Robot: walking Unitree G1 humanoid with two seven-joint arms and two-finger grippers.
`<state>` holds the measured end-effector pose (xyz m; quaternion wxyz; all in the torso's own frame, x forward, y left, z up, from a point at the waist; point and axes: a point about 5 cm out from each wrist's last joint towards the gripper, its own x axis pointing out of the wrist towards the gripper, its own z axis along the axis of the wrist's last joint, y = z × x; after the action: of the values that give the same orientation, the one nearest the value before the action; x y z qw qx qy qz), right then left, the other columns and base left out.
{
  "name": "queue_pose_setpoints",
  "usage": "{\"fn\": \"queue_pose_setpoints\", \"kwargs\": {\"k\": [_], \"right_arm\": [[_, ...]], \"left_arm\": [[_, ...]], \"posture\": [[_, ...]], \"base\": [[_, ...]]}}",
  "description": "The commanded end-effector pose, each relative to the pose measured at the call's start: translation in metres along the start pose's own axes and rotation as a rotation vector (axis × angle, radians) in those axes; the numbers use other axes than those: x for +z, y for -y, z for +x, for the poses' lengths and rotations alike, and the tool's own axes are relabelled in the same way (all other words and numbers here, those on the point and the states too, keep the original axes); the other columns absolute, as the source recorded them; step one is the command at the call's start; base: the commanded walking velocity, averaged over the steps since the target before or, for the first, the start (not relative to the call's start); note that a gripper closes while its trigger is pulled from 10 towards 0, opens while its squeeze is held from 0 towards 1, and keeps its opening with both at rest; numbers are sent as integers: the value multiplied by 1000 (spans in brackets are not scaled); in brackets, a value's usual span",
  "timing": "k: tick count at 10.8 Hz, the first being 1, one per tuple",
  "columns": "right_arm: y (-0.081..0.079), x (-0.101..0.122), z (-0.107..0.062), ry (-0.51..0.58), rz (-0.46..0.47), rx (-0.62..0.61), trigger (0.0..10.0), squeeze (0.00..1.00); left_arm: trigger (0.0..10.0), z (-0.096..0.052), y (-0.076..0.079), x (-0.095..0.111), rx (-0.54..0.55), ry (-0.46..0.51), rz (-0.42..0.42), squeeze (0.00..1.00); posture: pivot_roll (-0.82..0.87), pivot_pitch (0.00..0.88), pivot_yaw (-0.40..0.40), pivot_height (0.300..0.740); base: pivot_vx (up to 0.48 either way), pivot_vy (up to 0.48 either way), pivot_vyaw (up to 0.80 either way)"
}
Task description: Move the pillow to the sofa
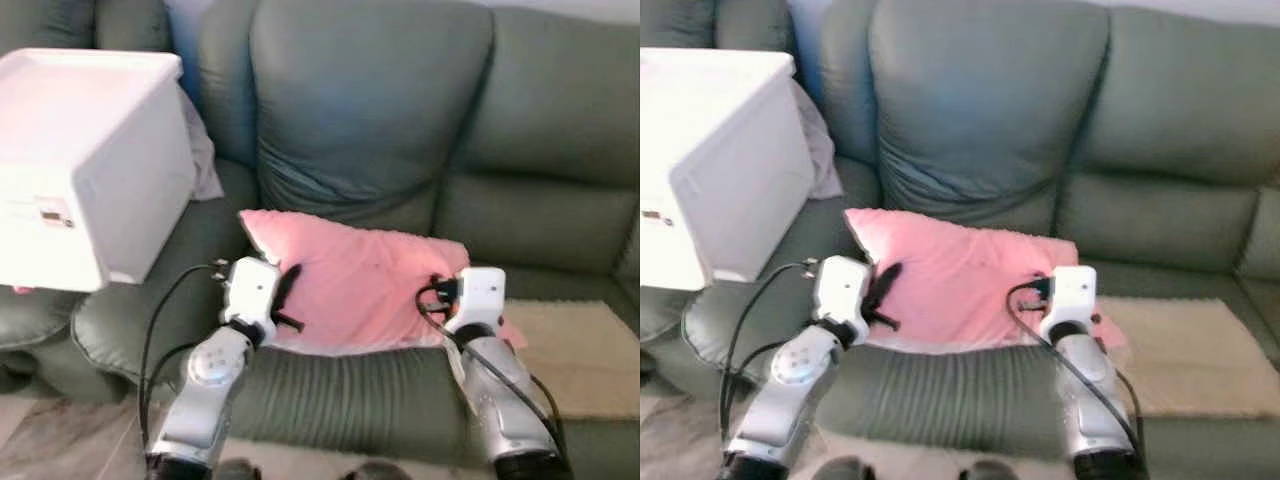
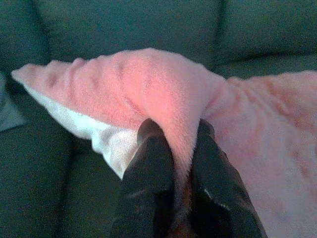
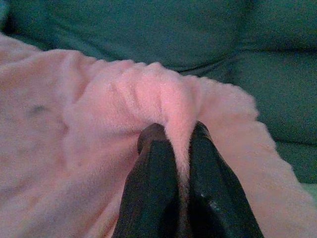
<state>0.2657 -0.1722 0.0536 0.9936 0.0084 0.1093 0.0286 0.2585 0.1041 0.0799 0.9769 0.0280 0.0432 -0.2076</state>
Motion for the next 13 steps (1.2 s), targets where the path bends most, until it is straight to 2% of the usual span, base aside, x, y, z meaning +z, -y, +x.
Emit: {"fn": "queue_pose_setpoints", "kwargs": {"k": [1, 6, 7, 8, 9, 11, 13], "right_arm": [[1, 6, 1, 19, -11, 6, 10000, 0], [1, 0, -5, -10, -7, 9, 10000, 0], [1, -6, -9, -36, 13, -6, 10000, 0], [0, -13, -14, -59, 45, -12, 10000, 0], [-1, -12, -15, -54, 35, -12, 10000, 0], [-3, -7, -15, -44, 47, -9, 10000, 0], [-2, -3, -12, -42, 54, -12, 10000, 0]], "left_arm": [[10000, 2, 3, 5, -13, 15, 0, 0], [10000, -3, -3, 3, 1, 2, 22, 0], [10000, -6, -8, 1, 16, -13, 31, 0], [10000, -11, -16, -3, 37, -32, 36, 0], [10000, -11, -19, -4, 40, -37, 43, 0], [10000, -6, -29, 1, 73, -29, 71, 0], [10000, -3, -45, 2, 116, -37, 83, 0]], "posture": [[-73, 45, -42, 740], [-67, 81, -50, 740], [-68, 88, -47, 740], [-67, 91, -41, 740], [-69, 95, -36, 740], [-66, 120, -39, 740], [-70, 151, -39, 740]], "base": [[0, 0, 0], [0, 0, 0], [0, 0, 0], [0, 0, -800], [0, 0, -800], [0, 0, 0], [0, 0, 0]]}}
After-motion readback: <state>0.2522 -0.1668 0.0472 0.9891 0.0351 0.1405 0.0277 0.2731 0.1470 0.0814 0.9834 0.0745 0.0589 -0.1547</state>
